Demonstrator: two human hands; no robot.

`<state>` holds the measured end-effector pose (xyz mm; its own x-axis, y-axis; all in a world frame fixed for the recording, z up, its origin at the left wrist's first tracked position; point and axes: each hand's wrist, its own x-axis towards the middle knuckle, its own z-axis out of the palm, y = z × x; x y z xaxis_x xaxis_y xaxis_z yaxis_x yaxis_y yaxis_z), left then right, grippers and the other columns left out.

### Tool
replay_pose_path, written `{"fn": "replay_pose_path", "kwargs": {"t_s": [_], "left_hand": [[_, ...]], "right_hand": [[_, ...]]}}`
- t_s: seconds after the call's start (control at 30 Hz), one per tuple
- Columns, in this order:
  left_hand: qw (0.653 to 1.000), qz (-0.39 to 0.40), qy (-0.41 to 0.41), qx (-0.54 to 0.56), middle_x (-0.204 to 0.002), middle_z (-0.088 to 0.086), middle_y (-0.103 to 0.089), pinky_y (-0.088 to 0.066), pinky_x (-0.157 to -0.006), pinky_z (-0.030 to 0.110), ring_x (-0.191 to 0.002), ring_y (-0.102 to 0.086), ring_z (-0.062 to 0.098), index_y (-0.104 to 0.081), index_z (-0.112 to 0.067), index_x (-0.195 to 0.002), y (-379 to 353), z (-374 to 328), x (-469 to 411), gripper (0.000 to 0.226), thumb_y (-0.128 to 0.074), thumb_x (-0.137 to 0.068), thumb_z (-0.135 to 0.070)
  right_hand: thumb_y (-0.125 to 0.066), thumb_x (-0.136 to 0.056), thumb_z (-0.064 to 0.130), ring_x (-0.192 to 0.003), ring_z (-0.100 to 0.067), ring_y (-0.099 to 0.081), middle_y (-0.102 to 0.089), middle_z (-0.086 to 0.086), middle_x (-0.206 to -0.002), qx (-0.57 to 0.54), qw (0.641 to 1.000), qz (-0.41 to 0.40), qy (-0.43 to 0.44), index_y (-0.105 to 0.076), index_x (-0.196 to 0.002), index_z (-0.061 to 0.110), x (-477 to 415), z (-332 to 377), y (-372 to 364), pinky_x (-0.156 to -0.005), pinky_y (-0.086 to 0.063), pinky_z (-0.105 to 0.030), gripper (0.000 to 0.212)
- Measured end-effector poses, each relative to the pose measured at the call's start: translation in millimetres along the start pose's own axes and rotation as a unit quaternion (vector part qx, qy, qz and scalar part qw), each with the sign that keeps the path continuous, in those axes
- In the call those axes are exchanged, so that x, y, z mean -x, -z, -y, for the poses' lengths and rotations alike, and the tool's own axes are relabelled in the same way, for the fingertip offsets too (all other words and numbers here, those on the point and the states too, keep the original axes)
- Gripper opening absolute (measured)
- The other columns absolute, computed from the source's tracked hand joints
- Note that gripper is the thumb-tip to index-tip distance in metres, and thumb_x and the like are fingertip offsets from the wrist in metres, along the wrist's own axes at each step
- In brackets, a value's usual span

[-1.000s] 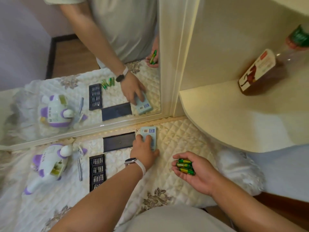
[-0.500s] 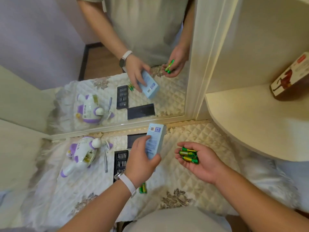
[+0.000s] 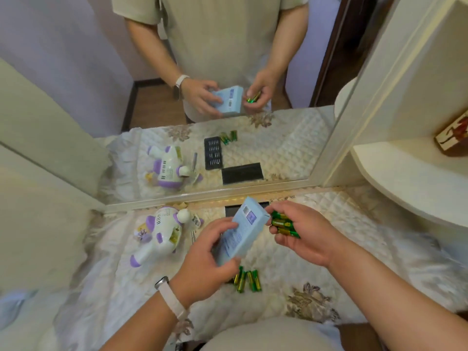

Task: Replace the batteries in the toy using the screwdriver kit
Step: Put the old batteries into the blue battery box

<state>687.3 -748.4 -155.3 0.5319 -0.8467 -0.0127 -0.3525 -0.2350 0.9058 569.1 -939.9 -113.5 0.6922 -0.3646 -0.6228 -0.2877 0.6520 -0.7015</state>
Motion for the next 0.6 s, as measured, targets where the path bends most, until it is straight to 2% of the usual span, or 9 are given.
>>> {"fn": "replay_pose_path", "kwargs": {"t_s": [0.07,0.13,0.2,0.37,0.5,0.6], "left_hand": [[0.999,0.021,-0.029,-0.041,-0.135,-0.028,-0.044,-0.038,-0.102,0.013,-0.131,-0.042,0.000,-0.053,-0.045,-0.123,19.6,8.1,9.5,0.057,-0.069,-0.070,-0.030],[0.995,0.038,-0.049,-0.084,-0.143,-0.021,-0.041,-0.036,-0.109,0.022,-0.136,-0.038,0.004,-0.050,-0.046,-0.127,36.8,21.5,19.2,0.060,-0.070,-0.072,-0.031],[0.988,0.047,-0.075,-0.126,-0.145,-0.013,-0.041,-0.036,-0.111,0.028,-0.138,-0.037,0.006,-0.052,-0.037,-0.129,52.0,35.8,27.8,0.059,-0.070,-0.073,-0.030],[0.960,0.054,-0.152,-0.230,-0.138,-0.001,-0.048,-0.035,-0.106,0.020,-0.127,-0.045,0.014,-0.057,-0.023,-0.126,78.7,52.4,42.0,0.057,-0.067,-0.070,-0.026],[0.942,0.073,-0.178,-0.276,-0.137,0.007,-0.051,-0.047,-0.099,0.034,-0.123,-0.050,0.024,-0.055,-0.020,-0.129,90.4,62.1,48.9,0.060,-0.064,-0.071,-0.027],[0.930,0.089,-0.186,-0.303,-0.135,0.008,-0.052,-0.051,-0.094,0.041,-0.120,-0.052,0.026,-0.049,-0.021,-0.134,93.6,65.2,49.9,0.065,-0.061,-0.070,-0.028]], "right_hand": [[-0.058,-0.095,0.022,-0.060,-0.013,-0.051,-0.061,-0.004,-0.072,0.036,0.999,0.008,0.002,-0.066,-0.087,0.011,1.8,-7.9,-18.6,-0.053,-0.041,-0.024,0.016],[-0.061,-0.094,0.024,-0.060,-0.011,-0.048,-0.060,-0.003,-0.072,0.082,0.996,0.018,0.005,-0.064,-0.082,0.015,3.1,-17.1,-35.0,-0.052,-0.039,-0.022,0.015],[-0.066,-0.091,0.024,-0.061,-0.012,-0.046,-0.058,-0.004,-0.074,0.144,0.989,0.017,0.019,-0.061,-0.079,0.016,3.3,-28.6,-49.4,-0.052,-0.039,-0.022,0.015],[-0.072,-0.085,0.018,-0.059,-0.012,-0.048,-0.059,-0.004,-0.070,0.266,0.963,-0.026,0.030,-0.063,-0.077,0.012,4.9,-53.7,-76.8,-0.052,-0.041,-0.024,0.013],[-0.072,-0.085,0.018,-0.061,-0.012,-0.049,-0.059,0.003,-0.065,0.302,0.952,-0.045,0.030,-0.061,-0.076,0.014,9.0,-66.2,-93.2,-0.054,-0.042,-0.025,0.014],[-0.072,-0.083,0.015,-0.060,-0.014,-0.048,-0.056,-0.001,-0.069,0.314,0.947,-0.065,0.036,-0.054,-0.071,0.017,10.3,-73.6,-98.1,-0.053,-0.039,-0.026,0.022]]}}
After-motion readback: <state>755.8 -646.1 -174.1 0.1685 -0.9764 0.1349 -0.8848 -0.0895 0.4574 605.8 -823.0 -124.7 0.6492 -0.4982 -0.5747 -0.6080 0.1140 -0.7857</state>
